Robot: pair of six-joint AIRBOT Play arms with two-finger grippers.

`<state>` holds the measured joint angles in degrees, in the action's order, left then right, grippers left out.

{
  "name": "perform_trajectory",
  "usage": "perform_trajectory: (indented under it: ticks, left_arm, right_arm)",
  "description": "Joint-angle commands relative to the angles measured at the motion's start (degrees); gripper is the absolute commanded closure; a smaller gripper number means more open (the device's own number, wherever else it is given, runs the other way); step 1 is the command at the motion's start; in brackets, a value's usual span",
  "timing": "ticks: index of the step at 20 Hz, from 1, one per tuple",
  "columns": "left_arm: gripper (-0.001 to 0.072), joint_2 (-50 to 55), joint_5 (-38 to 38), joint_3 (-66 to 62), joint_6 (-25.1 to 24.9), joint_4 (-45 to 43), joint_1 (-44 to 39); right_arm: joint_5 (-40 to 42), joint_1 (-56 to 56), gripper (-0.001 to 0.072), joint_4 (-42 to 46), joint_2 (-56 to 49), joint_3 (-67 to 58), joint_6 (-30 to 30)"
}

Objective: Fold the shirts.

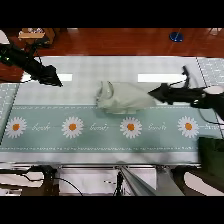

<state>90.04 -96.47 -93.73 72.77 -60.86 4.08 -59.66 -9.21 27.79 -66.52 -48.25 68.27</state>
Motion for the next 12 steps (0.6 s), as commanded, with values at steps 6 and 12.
perform_trajectory:
  ticks: [6, 12]
  left_arm:
    - [0.0565, 0.1, 3.3, 0.0, 0.3, 5.8, 0.1]
    - [0.0565, 0.7, 6.6, 0.0, 0.3, 11.2, 1.4]
  right_arm:
    - [-24.3, -29.0, 0.0687, 16.3, 25.9, -15.1, 23.0]
    - [-45.7, -46.6, 0.0686, 51.2, 29.7, -15.4, 19.3]
